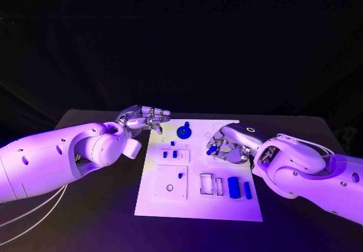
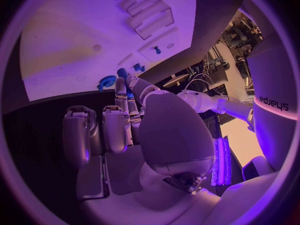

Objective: Assemble the parts on the task board

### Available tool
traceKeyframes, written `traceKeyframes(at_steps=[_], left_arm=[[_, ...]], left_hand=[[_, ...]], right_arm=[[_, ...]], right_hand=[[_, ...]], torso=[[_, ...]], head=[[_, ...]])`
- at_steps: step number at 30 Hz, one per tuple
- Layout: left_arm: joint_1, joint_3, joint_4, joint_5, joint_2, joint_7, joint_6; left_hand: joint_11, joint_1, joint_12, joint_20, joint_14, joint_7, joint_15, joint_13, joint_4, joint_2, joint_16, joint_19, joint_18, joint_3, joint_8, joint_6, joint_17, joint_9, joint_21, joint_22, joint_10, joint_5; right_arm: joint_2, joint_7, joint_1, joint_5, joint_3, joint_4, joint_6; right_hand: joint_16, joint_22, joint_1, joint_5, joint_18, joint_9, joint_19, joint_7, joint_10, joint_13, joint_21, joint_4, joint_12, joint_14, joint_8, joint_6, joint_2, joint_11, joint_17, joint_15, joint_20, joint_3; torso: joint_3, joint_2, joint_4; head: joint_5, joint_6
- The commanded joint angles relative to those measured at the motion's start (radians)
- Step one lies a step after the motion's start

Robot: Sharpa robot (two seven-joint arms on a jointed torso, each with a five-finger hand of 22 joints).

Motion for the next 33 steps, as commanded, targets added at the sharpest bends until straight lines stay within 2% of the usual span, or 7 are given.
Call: traceKeyframes(at_steps=[1, 8, 12, 15, 24, 33], left_arm=[[0.001, 0.0, 0.0, 0.004, 0.005, 0.002, 0.022], [0.001, -0.003, -0.005, 0.004, 0.018, 0.006, 0.022], [0.0, -0.004, -0.006, 0.004, 0.024, 0.006, 0.023], [0.0, -0.005, -0.006, 0.004, 0.027, 0.006, 0.023], [0.001, -0.005, -0.006, 0.004, 0.027, 0.005, 0.024], [0.001, -0.006, -0.006, 0.004, 0.025, 0.003, 0.026]], left_hand=[[0.0, -0.002, 0.006, 0.002, -0.007, 0.001, -0.001, 0.0, 0.001, 0.009, -0.005, -0.002, 0.013, -0.005, -0.002, -0.007, -0.001, -0.001, -0.004, -0.002, -0.009, -0.002], [0.0, -0.002, 0.006, 0.002, -0.007, 0.001, -0.001, 0.0, 0.001, 0.009, -0.005, -0.002, 0.013, -0.005, -0.002, -0.007, -0.001, -0.001, -0.004, -0.002, -0.009, -0.002], [0.0, -0.003, 0.007, 0.002, -0.008, 0.001, -0.001, 0.0, 0.001, 0.01, -0.005, -0.002, 0.013, -0.006, -0.002, -0.008, -0.001, -0.002, -0.005, -0.002, -0.01, -0.002], [0.0, -0.003, 0.007, 0.002, -0.008, 0.001, -0.001, 0.0, 0.001, 0.01, -0.005, -0.002, 0.013, -0.006, -0.002, -0.008, -0.001, -0.002, -0.005, -0.002, -0.01, -0.002], [0.0, -0.003, 0.007, 0.002, -0.008, 0.001, 0.0, 0.0, 0.001, 0.011, -0.005, -0.002, 0.013, -0.007, -0.002, -0.008, -0.002, -0.002, -0.006, -0.002, -0.01, -0.002], [0.0, -0.003, 0.007, 0.002, -0.008, 0.001, 0.0, 0.0, 0.001, 0.011, -0.005, -0.002, 0.013, -0.007, -0.002, -0.008, -0.002, -0.002, -0.006, -0.002, -0.01, -0.002]], right_arm=[[0.029, 0.028, -0.014, 0.048, -0.002, 0.026, -0.01], [0.136, 0.055, -0.074, 0.017, -0.006, 0.034, -0.009], [0.188, 0.066, -0.105, 0.0, -0.009, 0.021, -0.002], [0.218, 0.068, -0.123, -0.01, -0.013, 0.001, 0.009], [0.255, 0.06, -0.151, -0.038, -0.019, -0.052, 0.035], [0.268, 0.024, -0.158, -0.089, -0.02, -0.077, 0.062]], right_hand=[[0.003, 0.205, -0.008, 0.008, -0.011, 0.024, 0.036, -0.001, 0.005, 0.001, 0.0, 0.001, -0.004, 0.05, 0.017, 0.014, -0.002, 0.0, 0.0, -0.006, -0.005, 0.008], [0.002, 0.203, -0.01, 0.016, -0.01, 0.026, 0.033, 0.002, 0.003, 0.001, -0.007, -0.002, -0.008, 0.049, 0.015, 0.01, -0.003, 0.001, -0.001, -0.005, -0.005, 0.012], [0.002, 0.204, -0.011, 0.018, -0.01, 0.027, 0.033, 0.003, 0.002, 0.001, -0.007, -0.002, -0.01, 0.049, 0.014, 0.008, -0.004, 0.002, -0.002, -0.004, -0.004, 0.013], [0.002, 0.203, -0.011, 0.019, -0.01, 0.027, 0.033, 0.003, 0.001, 0.001, -0.009, -0.003, -0.011, 0.049, 0.014, 0.007, -0.004, 0.003, -0.001, -0.004, -0.004, 0.014], [0.003, 0.203, -0.014, 0.022, -0.01, 0.028, 0.033, 0.005, -0.001, 0.001, -0.009, -0.003, -0.014, 0.049, 0.012, 0.004, -0.006, 0.005, -0.001, -0.002, -0.004, 0.014], [0.004, 0.204, -0.018, 0.023, -0.01, 0.028, 0.034, 0.006, -0.001, 0.001, -0.006, -0.002, -0.015, 0.049, 0.011, 0.003, -0.006, 0.006, 0.0, -0.002, -0.003, 0.014]], torso=[[-0.0003, -0.001, -0.0009], [0.0015, 0.0, 0.0008], [0.0006, 0.001, 0.0022], [-0.0001, 0.001, 0.0007], [0.0008, 0.002, 0.0007], [0.0001, 0.001, 0.0006]], head=[[0.009, -0.004], [0.027, -0.01], [0.035, -0.014], [0.043, -0.019], [0.054, -0.027], [0.053, -0.03]])
